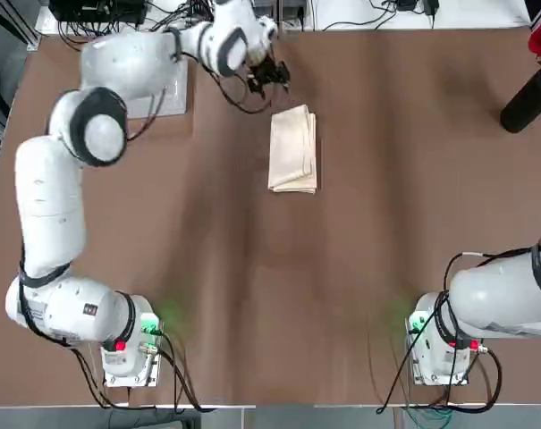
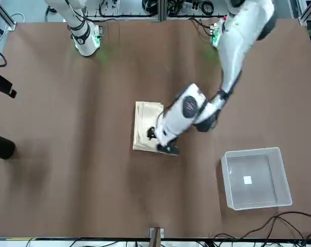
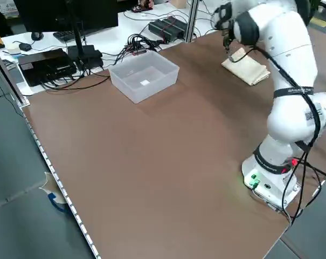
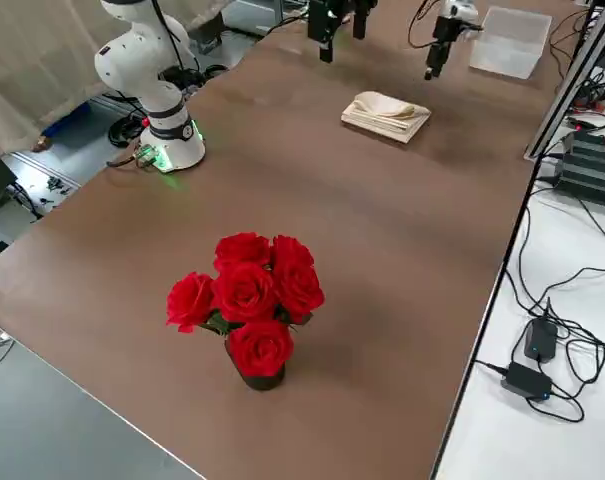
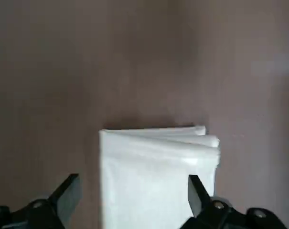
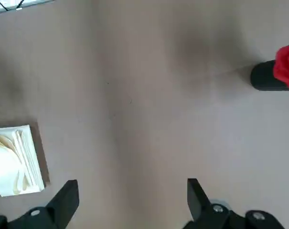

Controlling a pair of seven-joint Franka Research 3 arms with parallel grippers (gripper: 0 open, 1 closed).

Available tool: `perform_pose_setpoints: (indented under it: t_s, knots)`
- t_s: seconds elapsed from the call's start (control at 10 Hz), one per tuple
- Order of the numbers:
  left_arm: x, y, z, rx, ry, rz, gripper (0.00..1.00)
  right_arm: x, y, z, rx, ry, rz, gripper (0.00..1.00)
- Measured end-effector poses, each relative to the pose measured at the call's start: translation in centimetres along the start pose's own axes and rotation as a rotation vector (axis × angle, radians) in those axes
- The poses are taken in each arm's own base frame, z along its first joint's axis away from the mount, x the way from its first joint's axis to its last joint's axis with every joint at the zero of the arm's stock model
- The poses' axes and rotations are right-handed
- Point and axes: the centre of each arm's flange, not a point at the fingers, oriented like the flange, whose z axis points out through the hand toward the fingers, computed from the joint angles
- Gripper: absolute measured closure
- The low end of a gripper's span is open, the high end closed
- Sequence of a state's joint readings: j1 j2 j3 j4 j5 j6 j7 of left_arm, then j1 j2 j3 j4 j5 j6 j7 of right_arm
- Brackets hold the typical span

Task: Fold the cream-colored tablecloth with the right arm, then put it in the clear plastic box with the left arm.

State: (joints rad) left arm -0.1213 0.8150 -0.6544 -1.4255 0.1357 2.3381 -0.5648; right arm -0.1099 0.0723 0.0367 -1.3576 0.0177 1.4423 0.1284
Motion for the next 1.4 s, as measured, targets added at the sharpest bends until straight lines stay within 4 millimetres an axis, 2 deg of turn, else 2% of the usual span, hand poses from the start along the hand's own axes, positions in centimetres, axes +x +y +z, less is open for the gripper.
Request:
perform_pose_setpoints:
  t_s: [0.1,0.4,0.6,0.8,1.0,1.4]
  knots:
    - [-0.1,-1.6,0.1,-0.031,-0.041,0.004,0.01,-0.3,0.1,0.0,0.002,0.017,0.002,0.0]
    - [-0.8,-6.3,3.8,-0.121,-0.146,-0.008,0.01,-0.6,1.3,0.4,0.002,0.041,0.023,0.0]
    - [-0.9,-9.1,5.4,-0.153,-0.158,-0.026,0.01,-0.7,1.5,0.5,0.002,0.04,0.026,0.0]
    - [-1.3,-10.0,7.0,-0.186,-0.102,-0.077,0.0,-0.7,1.2,0.6,0.002,0.04,0.02,0.0]
    - [-2.2,-9.8,8.3,-0.195,-0.046,-0.12,0.0,-0.7,1.2,0.7,0.001,0.038,-0.005,0.0]
    - [-3.4,-10.0,9.7,-0.194,-0.066,-0.139,0.01,-0.6,2.4,1.0,-0.002,0.031,-0.1,0.0]
